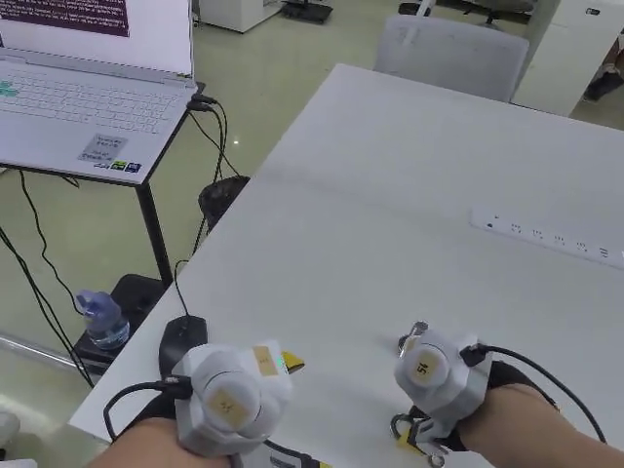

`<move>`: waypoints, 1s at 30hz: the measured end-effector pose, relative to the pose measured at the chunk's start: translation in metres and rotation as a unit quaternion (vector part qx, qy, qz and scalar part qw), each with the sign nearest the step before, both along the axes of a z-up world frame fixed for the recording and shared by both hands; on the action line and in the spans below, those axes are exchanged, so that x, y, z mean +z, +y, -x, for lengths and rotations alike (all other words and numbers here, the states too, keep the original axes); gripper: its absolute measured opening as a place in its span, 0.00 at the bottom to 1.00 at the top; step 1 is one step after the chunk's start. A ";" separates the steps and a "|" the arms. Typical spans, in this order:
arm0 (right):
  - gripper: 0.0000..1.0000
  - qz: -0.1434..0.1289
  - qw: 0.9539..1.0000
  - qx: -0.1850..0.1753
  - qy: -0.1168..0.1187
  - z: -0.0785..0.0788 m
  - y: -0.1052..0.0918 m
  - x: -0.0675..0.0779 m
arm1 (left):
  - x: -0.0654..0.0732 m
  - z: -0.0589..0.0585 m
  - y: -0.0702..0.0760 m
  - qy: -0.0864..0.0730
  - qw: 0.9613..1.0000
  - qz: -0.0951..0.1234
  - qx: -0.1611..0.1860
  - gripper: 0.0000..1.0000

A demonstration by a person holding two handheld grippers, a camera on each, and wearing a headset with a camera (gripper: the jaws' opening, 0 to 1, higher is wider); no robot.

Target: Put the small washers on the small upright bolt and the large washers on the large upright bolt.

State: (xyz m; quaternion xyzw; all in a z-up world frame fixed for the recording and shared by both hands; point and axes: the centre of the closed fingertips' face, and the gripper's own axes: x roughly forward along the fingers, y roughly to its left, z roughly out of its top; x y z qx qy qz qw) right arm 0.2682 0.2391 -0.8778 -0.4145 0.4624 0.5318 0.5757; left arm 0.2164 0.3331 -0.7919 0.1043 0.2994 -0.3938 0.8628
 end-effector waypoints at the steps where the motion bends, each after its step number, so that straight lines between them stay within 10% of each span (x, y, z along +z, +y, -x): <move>1: 0.21 0.001 1.000 0.000 0.001 0.001 -0.002 0.001 | 0.000 0.000 0.000 0.000 1.000 0.001 0.001 0.79; 30: 0.21 -0.022 0.997 -0.070 -0.007 -0.045 -0.052 0.091 | 0.006 -0.005 -0.007 -0.007 1.000 0.018 0.013 0.95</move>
